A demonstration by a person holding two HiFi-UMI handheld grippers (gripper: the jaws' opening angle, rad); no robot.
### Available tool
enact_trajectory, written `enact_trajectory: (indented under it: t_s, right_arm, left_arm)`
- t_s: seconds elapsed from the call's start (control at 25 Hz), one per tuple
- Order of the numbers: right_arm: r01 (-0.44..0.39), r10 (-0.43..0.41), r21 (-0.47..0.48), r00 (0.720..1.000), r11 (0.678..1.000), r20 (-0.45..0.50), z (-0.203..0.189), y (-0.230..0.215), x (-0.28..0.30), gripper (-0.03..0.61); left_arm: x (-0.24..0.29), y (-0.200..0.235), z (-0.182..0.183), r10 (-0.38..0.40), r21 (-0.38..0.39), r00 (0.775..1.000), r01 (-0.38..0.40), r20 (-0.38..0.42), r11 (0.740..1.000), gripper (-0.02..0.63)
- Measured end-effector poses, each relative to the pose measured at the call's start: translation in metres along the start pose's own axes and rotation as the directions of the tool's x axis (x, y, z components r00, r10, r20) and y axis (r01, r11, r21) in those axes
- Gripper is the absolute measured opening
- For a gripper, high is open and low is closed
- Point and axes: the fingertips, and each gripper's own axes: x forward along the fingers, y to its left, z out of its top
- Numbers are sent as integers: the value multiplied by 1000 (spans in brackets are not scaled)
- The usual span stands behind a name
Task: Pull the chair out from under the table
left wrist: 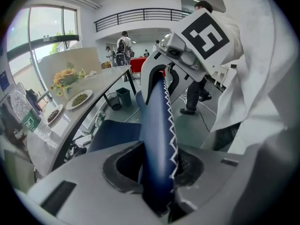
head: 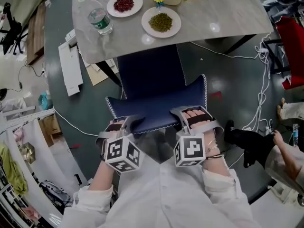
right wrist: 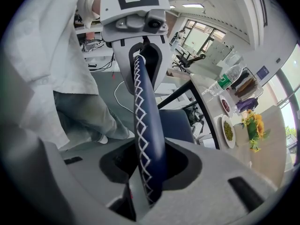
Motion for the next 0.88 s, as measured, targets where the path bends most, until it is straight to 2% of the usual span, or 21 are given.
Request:
enact_trajectory:
  t_s: [0.52,0.88]
  right_arm:
    - [9,-9,7,1000,1000,2,-2,86,-29,117]
    - [-17,18,22,1000,1000,-5,-6,141,-39,117]
  left_arm:
    - [-10,-85,-5,22,19,1000,-23,8,1000,118]
    - [-8,-143,-15,9,25,1000,-8,-22,1000,118]
